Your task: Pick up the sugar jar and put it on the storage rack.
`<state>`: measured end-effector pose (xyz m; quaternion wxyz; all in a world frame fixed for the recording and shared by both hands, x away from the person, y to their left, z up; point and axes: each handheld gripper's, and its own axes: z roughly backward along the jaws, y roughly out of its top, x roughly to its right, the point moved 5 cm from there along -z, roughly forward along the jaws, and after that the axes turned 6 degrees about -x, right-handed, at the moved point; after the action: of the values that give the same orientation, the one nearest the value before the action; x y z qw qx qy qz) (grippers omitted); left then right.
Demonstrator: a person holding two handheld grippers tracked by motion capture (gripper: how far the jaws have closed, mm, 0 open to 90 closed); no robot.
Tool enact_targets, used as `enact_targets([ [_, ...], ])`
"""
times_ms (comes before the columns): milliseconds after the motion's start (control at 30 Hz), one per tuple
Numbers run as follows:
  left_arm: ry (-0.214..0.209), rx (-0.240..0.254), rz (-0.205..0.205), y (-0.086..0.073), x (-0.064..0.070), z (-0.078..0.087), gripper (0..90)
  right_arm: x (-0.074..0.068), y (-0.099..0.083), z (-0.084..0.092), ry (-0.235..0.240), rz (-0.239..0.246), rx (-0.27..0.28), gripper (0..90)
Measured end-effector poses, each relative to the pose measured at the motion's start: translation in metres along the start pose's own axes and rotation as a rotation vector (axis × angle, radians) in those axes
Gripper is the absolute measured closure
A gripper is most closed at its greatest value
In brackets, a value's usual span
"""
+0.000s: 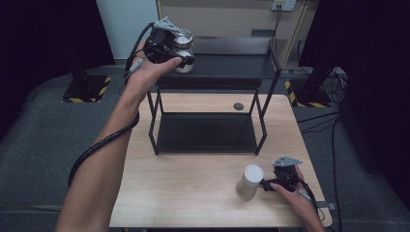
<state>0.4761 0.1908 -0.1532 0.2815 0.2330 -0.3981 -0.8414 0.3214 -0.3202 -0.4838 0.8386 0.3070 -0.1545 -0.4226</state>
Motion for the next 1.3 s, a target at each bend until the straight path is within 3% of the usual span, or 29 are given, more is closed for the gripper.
enact_targets([
  [300, 0.006, -0.035, 0.035, 0.002, -0.005, -0.017, 30.1, 0.0, 0.0, 0.0, 0.001, 0.0, 0.0, 1.0],
  [633, -0.004, -0.045, 0.047, 0.004, -0.008, -0.027, 30.1, 0.0, 0.0, 0.0, 0.001, 0.001, 0.001, 1.0],
  [1067, -0.043, -0.062, 0.123, 0.006, -0.015, -0.029, 30.0, 0.0, 0.0, 0.0, 0.0, 0.0, 0.0, 1.0],
  [1300, -0.055, -0.04, 0.154, 0.0, -0.018, -0.031, 29.7, 0.0, 0.0, 0.0, 0.001, 0.0, 0.0, 1.0],
])
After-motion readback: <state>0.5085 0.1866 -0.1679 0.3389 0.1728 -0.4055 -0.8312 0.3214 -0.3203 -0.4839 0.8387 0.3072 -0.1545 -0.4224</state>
